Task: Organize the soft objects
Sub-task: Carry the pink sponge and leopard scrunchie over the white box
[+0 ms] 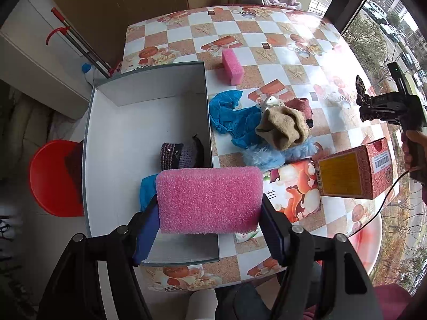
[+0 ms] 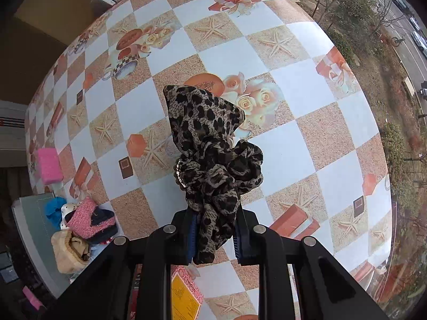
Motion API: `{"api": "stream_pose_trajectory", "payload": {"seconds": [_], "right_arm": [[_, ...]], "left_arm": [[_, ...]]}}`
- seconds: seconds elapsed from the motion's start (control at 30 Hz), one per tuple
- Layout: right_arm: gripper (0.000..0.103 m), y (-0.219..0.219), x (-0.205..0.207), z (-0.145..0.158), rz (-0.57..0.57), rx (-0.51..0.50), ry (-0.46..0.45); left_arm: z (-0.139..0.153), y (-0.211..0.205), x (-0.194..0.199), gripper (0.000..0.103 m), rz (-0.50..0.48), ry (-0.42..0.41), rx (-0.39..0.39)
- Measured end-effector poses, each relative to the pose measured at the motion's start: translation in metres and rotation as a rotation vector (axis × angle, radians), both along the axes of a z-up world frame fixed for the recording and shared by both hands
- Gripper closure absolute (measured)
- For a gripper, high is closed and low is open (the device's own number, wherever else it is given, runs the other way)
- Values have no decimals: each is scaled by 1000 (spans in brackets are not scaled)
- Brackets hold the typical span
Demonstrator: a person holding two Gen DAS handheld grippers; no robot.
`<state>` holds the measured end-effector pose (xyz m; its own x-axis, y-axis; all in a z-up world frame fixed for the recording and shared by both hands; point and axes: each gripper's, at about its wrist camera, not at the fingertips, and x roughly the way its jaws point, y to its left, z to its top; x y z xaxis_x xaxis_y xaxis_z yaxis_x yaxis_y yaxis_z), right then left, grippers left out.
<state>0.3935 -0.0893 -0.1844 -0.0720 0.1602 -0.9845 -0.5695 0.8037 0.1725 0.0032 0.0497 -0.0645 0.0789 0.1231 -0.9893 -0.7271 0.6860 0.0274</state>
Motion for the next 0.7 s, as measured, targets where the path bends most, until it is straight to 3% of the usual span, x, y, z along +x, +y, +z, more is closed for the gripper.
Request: {"api": "stream_pose_trajectory", "payload": {"seconds": [0.2, 0.33, 0.5, 0.7], "right_arm": [[80, -35, -49, 90, -30, 154, -41], [80, -41, -109, 136, 3, 235, -71], [80, -30, -183, 153, 83, 259, -65], [80, 4, -246, 139, 214, 232, -18]], "left_arm": [[-1, 10, -1, 30, -53, -20, 14], [2, 16, -6, 30, -77, -46, 32], [0, 19, -17, 30, -94, -60, 36], [-3, 20, -40, 30, -88, -63, 54]]}}
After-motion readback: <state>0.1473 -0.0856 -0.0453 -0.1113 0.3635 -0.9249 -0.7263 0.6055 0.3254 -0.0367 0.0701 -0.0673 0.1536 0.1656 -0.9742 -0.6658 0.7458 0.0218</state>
